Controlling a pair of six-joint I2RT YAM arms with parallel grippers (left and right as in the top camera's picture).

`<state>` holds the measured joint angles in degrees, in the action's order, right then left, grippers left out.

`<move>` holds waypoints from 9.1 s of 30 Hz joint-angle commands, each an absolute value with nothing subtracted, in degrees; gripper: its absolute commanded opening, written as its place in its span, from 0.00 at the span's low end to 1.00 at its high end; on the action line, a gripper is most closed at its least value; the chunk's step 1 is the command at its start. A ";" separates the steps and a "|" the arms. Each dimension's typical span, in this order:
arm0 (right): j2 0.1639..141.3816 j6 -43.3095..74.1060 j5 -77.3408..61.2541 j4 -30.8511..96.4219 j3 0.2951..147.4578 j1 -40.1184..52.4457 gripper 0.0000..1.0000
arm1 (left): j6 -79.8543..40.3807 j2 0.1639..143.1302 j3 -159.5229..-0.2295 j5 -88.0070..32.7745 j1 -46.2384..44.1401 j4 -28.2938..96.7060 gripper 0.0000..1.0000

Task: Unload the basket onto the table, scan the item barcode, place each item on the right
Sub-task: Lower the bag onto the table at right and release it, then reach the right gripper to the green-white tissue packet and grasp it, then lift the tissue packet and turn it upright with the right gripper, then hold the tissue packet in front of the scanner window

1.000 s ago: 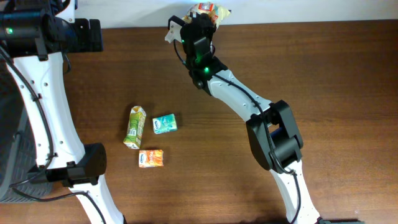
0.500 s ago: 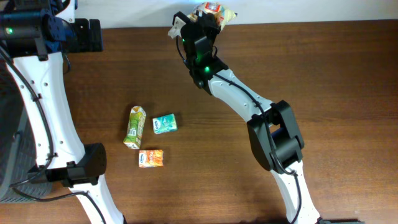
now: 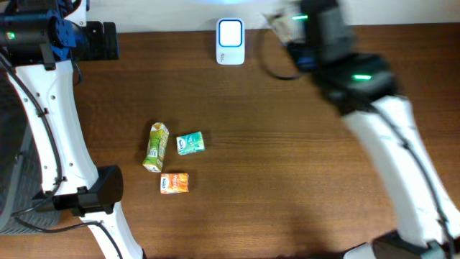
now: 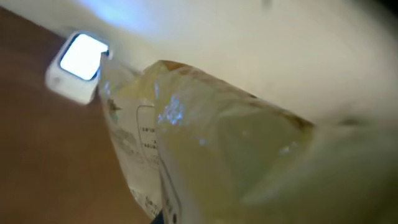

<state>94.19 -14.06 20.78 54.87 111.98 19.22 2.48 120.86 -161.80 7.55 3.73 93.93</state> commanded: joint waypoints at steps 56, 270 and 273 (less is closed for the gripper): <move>130.41 -14.63 -20.88 48.99 114.43 33.63 0.84 | 2.15 120.20 -162.25 7.77 3.81 94.00 0.99; 144.11 -64.51 35.09 -1.30 122.93 27.35 0.04 | 2.17 120.20 -162.25 7.77 3.81 94.00 0.99; 144.11 -64.51 35.24 -1.13 122.93 27.35 0.04 | 2.17 120.20 -162.25 7.77 3.81 94.00 0.99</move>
